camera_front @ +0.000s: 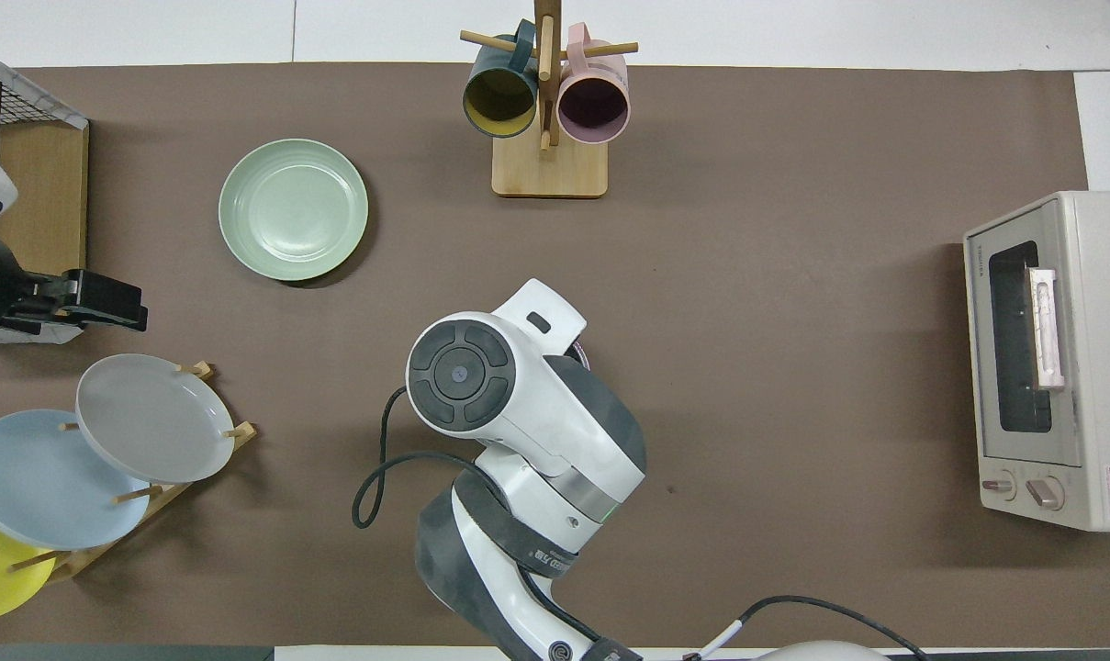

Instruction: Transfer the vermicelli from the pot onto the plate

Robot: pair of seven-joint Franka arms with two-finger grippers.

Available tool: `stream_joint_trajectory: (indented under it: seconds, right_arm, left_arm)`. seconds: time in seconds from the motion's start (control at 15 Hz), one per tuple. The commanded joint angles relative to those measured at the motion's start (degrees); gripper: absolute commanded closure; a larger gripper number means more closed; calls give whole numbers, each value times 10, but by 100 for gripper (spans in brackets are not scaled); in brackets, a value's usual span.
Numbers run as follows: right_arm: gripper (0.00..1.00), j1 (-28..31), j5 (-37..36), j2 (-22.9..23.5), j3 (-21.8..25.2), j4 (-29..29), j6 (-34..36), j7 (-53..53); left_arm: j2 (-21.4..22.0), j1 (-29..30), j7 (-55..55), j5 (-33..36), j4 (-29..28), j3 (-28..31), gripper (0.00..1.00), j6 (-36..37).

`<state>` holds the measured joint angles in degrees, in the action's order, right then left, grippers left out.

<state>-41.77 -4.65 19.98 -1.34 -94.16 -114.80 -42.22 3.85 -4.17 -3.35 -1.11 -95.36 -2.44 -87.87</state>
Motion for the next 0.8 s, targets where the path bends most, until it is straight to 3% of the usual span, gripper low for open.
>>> stream_joint_trajectory:
  seconds: [0.0,0.2,0.73]
  right_arm:
    - [39,7,-10,-10,-2,3,6,-7]
    - [48,9,-10,-17,-2,3,8,-5]
    - [50,64,-5,-41,0,44,69,95]
  left_arm:
    - [4,5,4,13,3,-5,0,7]
    - [4,1,2,13,3,-5,0,6]
    - [4,-1,1,13,3,-5,0,5]
